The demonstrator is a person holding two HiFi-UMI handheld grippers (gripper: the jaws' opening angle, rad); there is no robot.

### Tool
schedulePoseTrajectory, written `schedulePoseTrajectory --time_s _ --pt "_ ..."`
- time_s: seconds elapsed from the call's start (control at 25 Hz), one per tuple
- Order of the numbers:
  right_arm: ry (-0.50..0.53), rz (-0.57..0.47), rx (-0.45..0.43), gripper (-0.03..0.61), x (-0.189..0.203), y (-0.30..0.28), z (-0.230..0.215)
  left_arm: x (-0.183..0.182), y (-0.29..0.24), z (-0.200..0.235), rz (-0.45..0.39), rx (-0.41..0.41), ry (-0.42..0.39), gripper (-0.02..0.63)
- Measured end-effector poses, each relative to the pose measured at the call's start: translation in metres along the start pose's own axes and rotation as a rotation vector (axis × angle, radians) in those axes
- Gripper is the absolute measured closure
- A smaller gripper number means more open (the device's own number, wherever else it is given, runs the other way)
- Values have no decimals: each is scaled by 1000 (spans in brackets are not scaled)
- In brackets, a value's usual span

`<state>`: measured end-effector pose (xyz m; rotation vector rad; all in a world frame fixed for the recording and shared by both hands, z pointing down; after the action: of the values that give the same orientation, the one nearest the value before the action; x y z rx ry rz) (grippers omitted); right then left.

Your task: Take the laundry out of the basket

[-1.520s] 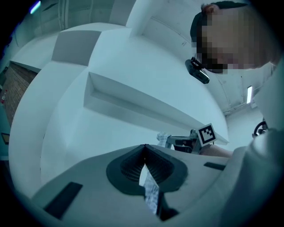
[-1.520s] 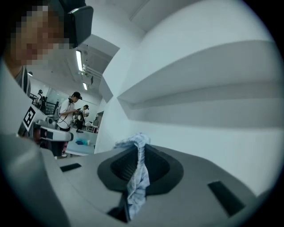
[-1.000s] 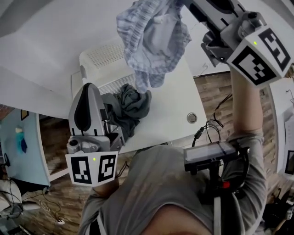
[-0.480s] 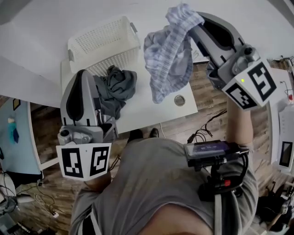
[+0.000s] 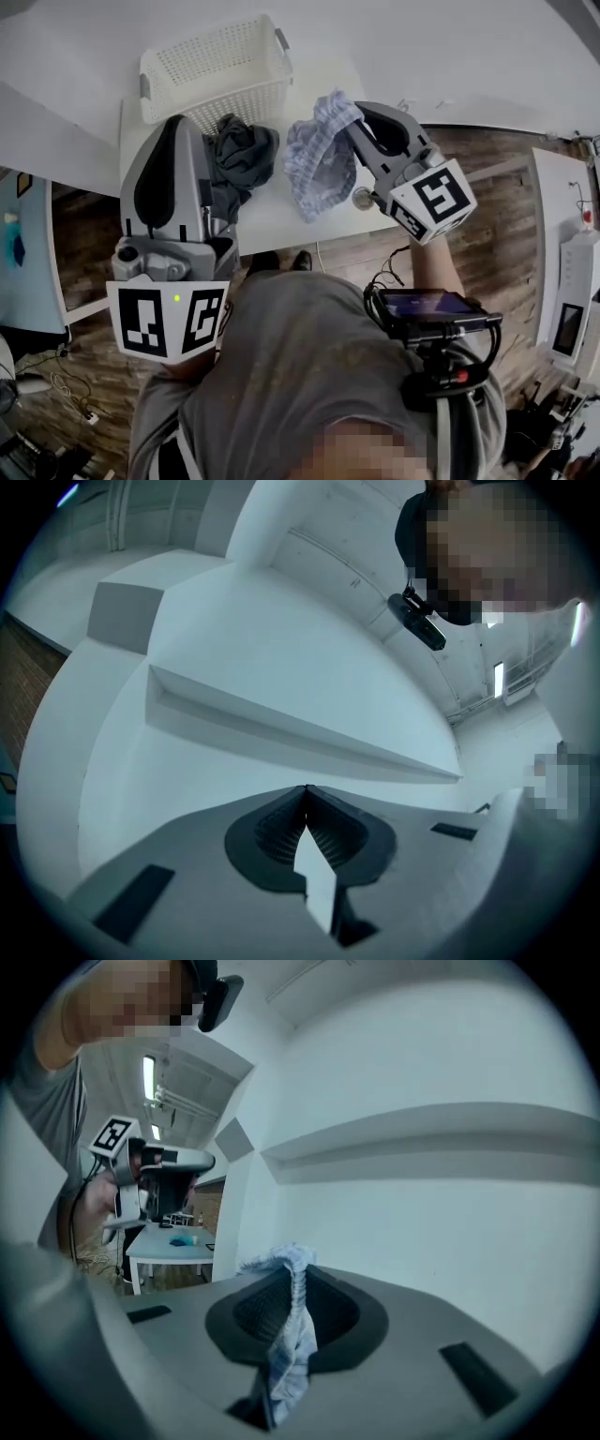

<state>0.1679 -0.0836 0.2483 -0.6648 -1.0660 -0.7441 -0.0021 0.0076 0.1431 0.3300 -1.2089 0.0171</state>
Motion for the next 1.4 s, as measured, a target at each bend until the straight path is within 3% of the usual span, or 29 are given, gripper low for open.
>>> schedulePoseTrajectory --time_s 0.4,0.6,0.88,1.0,1.12,1.24,1.4 --pt "-126 203 -69 528 131 -65 62 10 -11 23 58 -47 -18 604" --pt "-175 262 -90 511 158 -83 66 19 -18 37 91 -70 -22 604" --pt "-139 396 -207 362 176 -65 76 27 -29 36 106 -58 -23 604" --pt "-140 423 -216 335 177 -41 74 28 -33 29 108 -40 -25 604" --pt "-161 407 -191 325 169 -16 62 30 -37 20 112 -19 -24 604" --pt "-188 318 -144 333 145 1 45 36 -40 12 113 -1 -21 604" --pt "-168 118 -41 436 82 4 23 35 -38 0 65 9 -34 604"
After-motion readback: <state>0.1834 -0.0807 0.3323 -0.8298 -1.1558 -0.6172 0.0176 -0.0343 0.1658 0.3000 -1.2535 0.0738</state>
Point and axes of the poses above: the fingertips, and each gripper's own axes: y backward along the fingers, z to its left, x out of its underside, the point moved 1 cm from there along y, backward along the fingers, and after that the axes turned 11 degrees about y, right-handed, at the moved point
